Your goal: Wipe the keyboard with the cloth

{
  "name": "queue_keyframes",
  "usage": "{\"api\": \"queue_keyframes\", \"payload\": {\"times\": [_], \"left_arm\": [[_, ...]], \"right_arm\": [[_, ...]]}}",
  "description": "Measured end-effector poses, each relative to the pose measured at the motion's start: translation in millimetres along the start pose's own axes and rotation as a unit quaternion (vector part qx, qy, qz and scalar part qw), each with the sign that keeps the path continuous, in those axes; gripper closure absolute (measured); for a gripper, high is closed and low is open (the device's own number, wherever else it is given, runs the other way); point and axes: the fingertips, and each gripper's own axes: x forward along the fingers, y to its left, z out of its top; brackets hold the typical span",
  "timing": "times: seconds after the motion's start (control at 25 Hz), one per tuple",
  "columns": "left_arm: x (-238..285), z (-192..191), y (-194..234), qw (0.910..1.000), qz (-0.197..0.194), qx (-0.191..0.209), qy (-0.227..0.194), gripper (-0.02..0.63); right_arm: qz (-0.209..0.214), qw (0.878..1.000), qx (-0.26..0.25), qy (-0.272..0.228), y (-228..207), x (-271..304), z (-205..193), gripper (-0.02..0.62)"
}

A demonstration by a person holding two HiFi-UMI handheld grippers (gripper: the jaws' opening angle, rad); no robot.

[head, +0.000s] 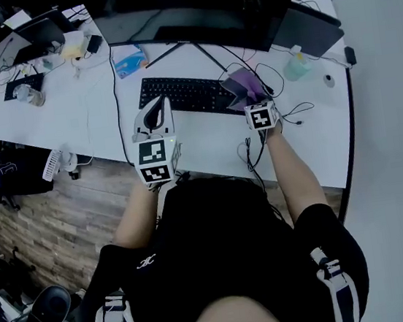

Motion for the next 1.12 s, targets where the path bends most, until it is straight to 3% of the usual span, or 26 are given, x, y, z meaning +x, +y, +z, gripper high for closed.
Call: {"api": "queue_keyframes", "payload": {"times": [0.2,0.6,1.12], "left_arm": [[-6,-4,12,0.9998,0.019,-0.002,0.004,0.594],[-16,-11,35,0.9992,0.039,-0.005,0.01,0.594],[-42,-27,93,0.9965,0.08,-0.023,0.013,0.594]], "right_arm": [[0.018,1.0,-0.013,0.004,-4,11,9,0.504],[0.03,0.989,-0.146,0.004,39,26,41,0.509],[0.07,0.988,-0.136,-0.013,106,46,75,0.511]]}}
